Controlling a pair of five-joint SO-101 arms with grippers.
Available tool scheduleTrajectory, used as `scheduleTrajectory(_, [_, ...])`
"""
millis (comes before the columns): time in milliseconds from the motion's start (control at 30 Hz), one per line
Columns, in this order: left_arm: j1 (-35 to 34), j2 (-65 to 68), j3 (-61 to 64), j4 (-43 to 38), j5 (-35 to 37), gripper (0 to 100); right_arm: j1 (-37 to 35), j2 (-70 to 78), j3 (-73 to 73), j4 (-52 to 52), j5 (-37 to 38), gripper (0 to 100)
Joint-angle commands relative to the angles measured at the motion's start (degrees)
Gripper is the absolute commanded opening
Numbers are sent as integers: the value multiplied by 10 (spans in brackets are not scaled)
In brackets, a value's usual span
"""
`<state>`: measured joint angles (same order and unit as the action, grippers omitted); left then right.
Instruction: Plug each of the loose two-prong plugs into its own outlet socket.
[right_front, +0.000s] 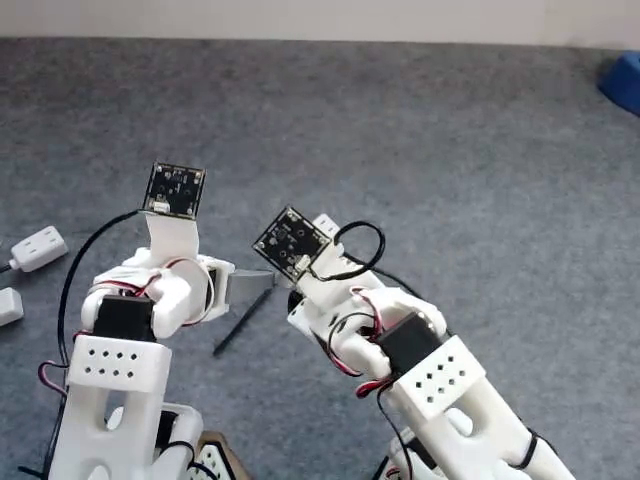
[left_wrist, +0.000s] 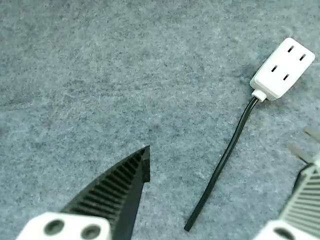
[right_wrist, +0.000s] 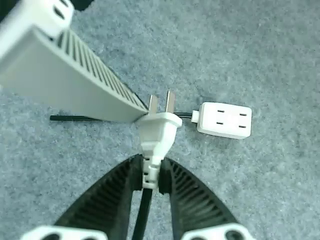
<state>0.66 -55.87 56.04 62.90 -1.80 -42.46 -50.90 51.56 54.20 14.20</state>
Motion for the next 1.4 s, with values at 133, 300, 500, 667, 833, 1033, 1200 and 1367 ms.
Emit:
scheduleTrajectory(133, [19, -3, -22, 6, 3, 436, -11, -5, -7, 3, -5, 8])
scheduleTrajectory(300, [15, -7, -44, 10, 3, 436, -2, 3, -1, 3, 3, 8])
scheduleTrajectory(500, [16, -4, -87, 46, 3, 436, 15, 70, 3, -1, 4, 8])
scheduleTrajectory(667, [16, -3, -42, 33, 2, 436, -3, 40, -21, 12, -6, 8])
scheduleTrajectory(833, [19, -3, 43, -49, 2, 436, -17, 25, -113, 105, -7, 8])
scheduleTrajectory(1033, [19, -3, 58, -57, 2, 436, -15, 26, -198, 164, -3, 8])
scheduleTrajectory(1200, [15, -3, 58, -57, 2, 436, -11, 28, -203, 175, 17, 8])
scheduleTrajectory(1367, [-58, -3, 77, -96, 2, 436, 90, 112, -232, 171, 66, 8])
